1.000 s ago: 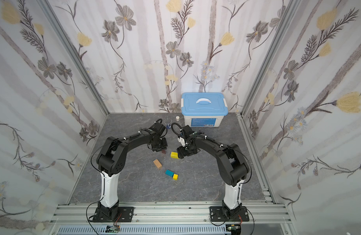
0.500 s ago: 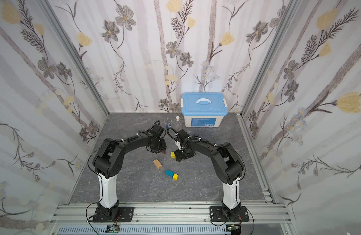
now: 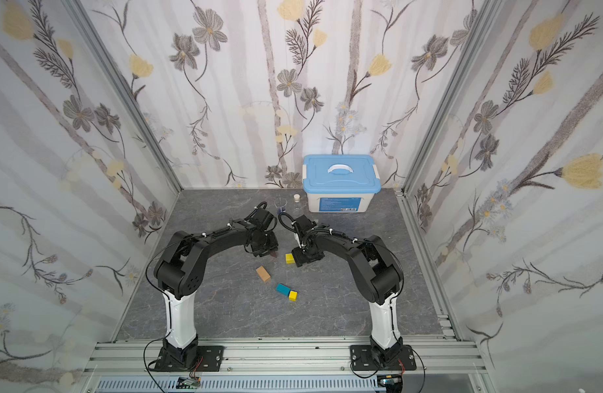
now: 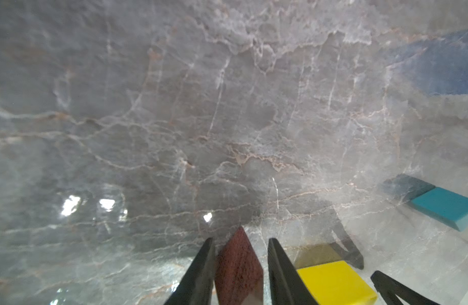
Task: Assemble a carrot with building blocks
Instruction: Adjust the building block at the center of the board, then assemble the building block at the center of the board.
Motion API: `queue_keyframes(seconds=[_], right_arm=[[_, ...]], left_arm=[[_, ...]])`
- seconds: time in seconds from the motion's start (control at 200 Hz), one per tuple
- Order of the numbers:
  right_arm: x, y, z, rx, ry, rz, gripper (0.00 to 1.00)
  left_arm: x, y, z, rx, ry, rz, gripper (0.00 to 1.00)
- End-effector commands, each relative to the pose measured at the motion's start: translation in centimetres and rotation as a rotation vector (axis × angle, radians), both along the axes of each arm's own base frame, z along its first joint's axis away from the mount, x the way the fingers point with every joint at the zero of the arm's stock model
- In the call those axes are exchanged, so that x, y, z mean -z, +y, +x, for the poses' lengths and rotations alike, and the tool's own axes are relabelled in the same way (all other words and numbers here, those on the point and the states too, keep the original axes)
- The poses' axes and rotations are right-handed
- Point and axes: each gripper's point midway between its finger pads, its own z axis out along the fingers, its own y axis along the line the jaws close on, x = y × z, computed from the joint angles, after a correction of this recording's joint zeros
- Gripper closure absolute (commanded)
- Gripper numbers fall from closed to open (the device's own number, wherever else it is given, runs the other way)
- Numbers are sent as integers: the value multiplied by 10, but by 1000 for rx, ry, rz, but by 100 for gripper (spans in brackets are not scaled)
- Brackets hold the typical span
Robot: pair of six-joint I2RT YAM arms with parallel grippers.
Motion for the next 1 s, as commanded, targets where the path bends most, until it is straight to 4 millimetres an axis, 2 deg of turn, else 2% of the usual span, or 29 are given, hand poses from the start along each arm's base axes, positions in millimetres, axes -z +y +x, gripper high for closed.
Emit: queue_keyframes(seconds=[0.0,0.2,0.38,0.45,0.555,0.744,0.904,0.999], right_arm=[[-1,0,2,10,-8,-5,32],[-10,1,-4,5,-2,21,32],[-42,-9,-8,33,-27,46,31],[-49,-21,1,78,-35,45,31],[-47,-40,24,153,-34,37,29],[-43,-48,61,227,-21,74,30],[-40,-59,75,308,-19,59,31],[-31,-68,78,365,13,41,34]], left_arm=[[4,6,-6,-20,27,20,62],[1,5,-4,-23,20,11,62],[2,5,-7,-20,28,2,62],[3,5,-7,-24,30,0,62],[4,2,-6,-26,29,-11,63],[4,1,-5,-29,30,-15,64],[4,2,-5,-25,29,-11,65],[4,2,-5,-23,27,-11,65]])
